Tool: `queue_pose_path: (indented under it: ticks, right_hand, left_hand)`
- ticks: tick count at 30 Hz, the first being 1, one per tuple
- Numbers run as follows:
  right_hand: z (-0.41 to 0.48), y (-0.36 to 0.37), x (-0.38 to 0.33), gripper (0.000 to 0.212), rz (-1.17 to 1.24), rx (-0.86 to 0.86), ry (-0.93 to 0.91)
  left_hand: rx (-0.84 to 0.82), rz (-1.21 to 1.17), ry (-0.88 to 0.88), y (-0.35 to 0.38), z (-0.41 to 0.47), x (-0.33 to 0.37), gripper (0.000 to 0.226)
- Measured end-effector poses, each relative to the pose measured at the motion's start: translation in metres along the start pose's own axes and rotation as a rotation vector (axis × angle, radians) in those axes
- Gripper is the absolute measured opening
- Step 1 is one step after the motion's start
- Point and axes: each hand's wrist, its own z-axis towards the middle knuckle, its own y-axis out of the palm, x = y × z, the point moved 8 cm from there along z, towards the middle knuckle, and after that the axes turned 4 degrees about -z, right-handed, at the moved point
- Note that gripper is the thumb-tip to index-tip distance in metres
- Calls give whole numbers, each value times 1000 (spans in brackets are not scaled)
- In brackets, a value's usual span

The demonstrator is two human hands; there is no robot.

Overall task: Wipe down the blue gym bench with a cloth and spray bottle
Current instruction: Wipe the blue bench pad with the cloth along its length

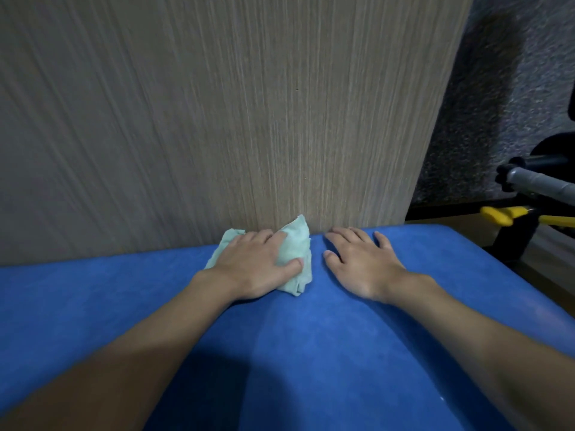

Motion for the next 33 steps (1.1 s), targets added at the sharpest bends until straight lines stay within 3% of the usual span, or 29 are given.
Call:
queue_pose_path:
  ticks: [8, 11, 14, 19, 27, 33]
  right_hand:
    - [3, -10, -23, 43, -70, 74, -12]
    - [7, -12, -60, 42, 100, 105, -103]
    - [9, 5, -75, 47, 63, 42, -151]
    - [8, 10, -70, 51, -13, -10, -135]
    - [3, 9, -72, 51, -46, -39, -88]
    - [14, 4, -104, 44, -77, 8, -35]
  left_hand:
    - [26, 137, -199, -19, -45, -82, 89]
    - [16, 128, -197, -18, -38, -69, 83]
    - [25, 67, -149, -13, -23, -46, 69]
    - [2, 49, -107, -10, -24, -55, 82]
    - [6, 71, -175, -23, -53, -131, 90]
    - [23, 129, -191, -24, -50, -109, 65]
